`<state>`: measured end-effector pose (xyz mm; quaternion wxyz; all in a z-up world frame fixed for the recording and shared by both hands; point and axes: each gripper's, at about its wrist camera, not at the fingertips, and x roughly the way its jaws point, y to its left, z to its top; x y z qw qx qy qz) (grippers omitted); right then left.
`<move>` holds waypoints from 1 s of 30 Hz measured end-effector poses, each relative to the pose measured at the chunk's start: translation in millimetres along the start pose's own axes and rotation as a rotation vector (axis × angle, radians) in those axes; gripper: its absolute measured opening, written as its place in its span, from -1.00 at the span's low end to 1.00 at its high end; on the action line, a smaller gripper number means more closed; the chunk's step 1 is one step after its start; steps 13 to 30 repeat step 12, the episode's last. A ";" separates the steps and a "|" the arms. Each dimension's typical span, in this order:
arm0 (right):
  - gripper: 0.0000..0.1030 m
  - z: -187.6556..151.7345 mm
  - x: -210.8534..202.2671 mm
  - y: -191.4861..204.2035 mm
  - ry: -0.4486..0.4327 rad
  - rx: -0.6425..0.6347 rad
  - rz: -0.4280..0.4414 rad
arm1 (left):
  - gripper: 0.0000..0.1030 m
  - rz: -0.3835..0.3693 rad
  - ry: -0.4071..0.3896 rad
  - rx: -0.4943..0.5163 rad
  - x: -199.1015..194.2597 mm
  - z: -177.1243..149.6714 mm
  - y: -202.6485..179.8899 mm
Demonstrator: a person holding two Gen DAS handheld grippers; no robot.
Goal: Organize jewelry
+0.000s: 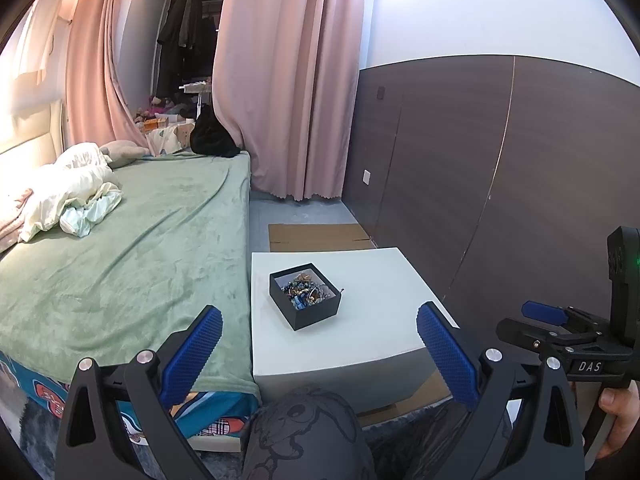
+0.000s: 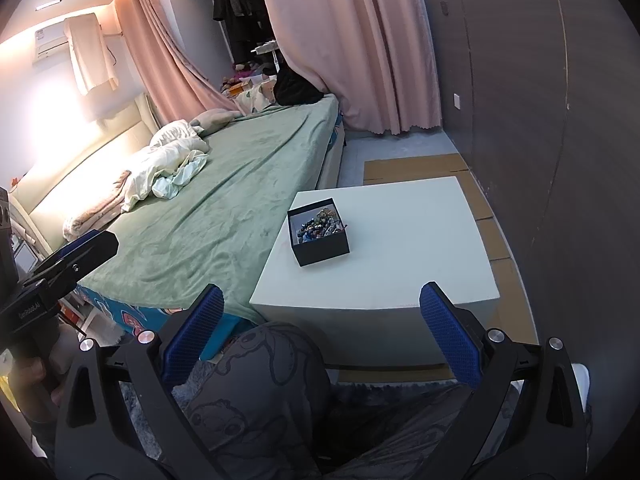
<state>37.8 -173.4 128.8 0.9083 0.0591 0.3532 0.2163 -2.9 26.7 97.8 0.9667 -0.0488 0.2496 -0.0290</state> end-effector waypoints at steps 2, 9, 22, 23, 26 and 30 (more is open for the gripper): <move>0.90 0.0 0.0 -0.4 0.001 -0.001 0.000 | 0.84 0.000 -0.002 0.001 -1.3 0.3 -1.0; 0.90 -0.6 0.0 0.0 0.002 0.000 -0.001 | 0.84 -0.007 0.000 -0.010 -5.6 0.5 0.4; 0.90 -1.3 -0.7 0.7 0.002 -0.003 -0.005 | 0.84 -0.004 0.001 -0.011 -5.8 0.8 1.0; 0.90 -1.3 -0.7 0.7 0.002 -0.003 -0.005 | 0.84 -0.004 0.001 -0.011 -5.8 0.8 1.0; 0.90 -1.3 -0.7 0.7 0.002 -0.003 -0.005 | 0.84 -0.004 0.001 -0.011 -5.8 0.8 1.0; 0.90 -1.3 -0.7 0.7 0.002 -0.003 -0.005 | 0.84 -0.004 0.001 -0.011 -5.8 0.8 1.0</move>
